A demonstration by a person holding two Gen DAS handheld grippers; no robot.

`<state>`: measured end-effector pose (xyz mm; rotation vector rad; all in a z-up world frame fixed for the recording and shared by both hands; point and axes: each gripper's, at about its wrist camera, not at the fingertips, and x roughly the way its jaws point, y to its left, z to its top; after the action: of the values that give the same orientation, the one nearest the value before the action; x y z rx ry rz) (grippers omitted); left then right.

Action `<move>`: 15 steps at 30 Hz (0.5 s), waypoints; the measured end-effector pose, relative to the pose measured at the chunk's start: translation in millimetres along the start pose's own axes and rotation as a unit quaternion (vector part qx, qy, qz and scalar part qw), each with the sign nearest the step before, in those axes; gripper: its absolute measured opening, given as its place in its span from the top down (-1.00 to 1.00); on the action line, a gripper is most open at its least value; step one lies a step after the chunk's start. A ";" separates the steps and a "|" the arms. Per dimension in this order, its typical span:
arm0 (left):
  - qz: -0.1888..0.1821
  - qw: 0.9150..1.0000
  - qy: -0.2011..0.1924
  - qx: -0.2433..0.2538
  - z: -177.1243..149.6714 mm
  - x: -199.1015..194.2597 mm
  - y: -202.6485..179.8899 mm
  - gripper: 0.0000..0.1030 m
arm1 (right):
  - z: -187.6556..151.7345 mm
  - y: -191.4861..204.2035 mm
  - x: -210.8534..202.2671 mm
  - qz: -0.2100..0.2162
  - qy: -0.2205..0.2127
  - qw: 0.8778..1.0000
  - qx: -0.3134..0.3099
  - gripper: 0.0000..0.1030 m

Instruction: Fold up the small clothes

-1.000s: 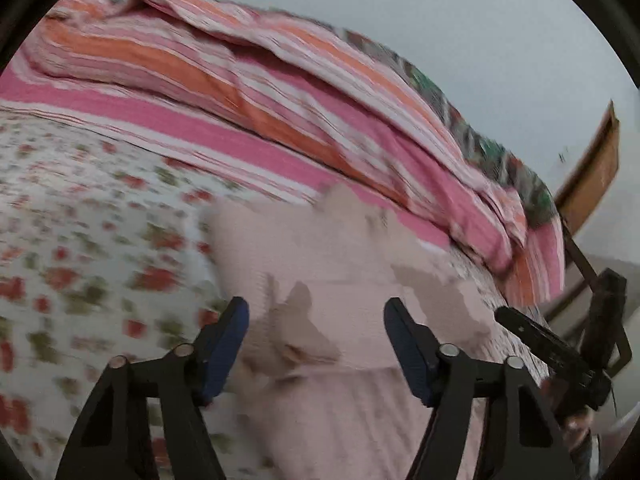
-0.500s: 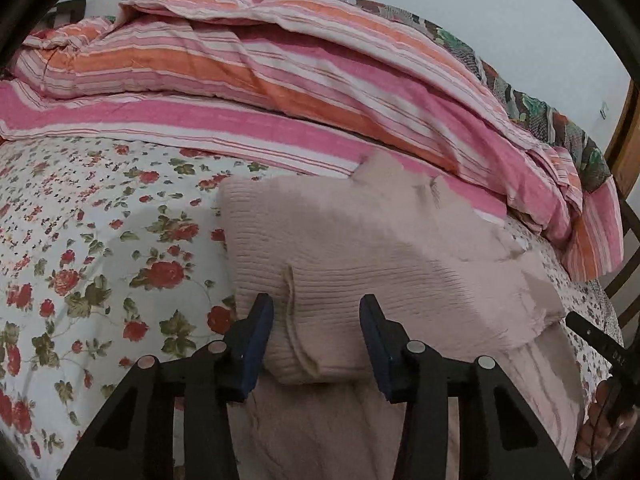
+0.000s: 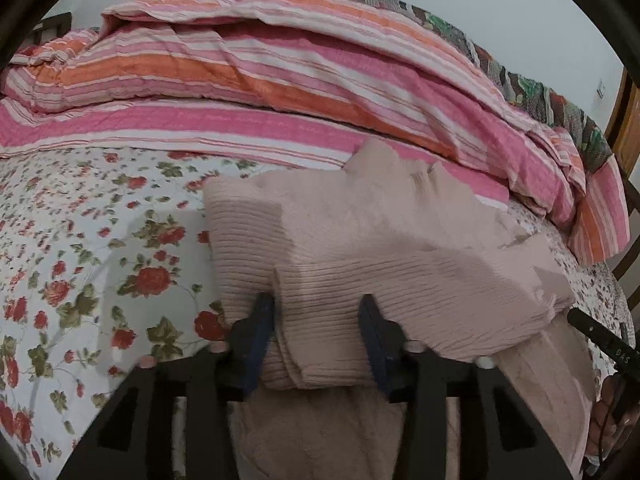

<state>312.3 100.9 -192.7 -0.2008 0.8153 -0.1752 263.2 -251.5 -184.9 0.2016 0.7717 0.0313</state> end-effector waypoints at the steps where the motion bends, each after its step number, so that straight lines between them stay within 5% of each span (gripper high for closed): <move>1: 0.004 1.000 -0.002 0.004 0.3 0.7 -2.3 0.05 | -0.3 -0.4 0.4 0.000 -0.001 1.000 0.001 -0.08; 3: 0.013 1.000 -0.005 0.009 0.5 0.8 -5.9 0.05 | -0.7 -0.3 1.9 -0.005 0.001 1.000 0.004 -0.08; 6: 0.015 1.000 -0.025 0.012 1.8 -4.7 -7.9 0.79 | -0.9 0.1 1.3 -0.006 0.000 1.000 0.001 -0.08; 15: 0.009 0.992 -0.121 0.028 12.3 -34.8 -17.7 0.85 | 1.9 -4.7 -7.6 0.009 -0.013 1.000 0.009 -0.08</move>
<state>296.6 93.2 -155.7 -0.1585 0.5704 -0.1520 258.9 -257.2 -179.3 0.2253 0.7446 0.0394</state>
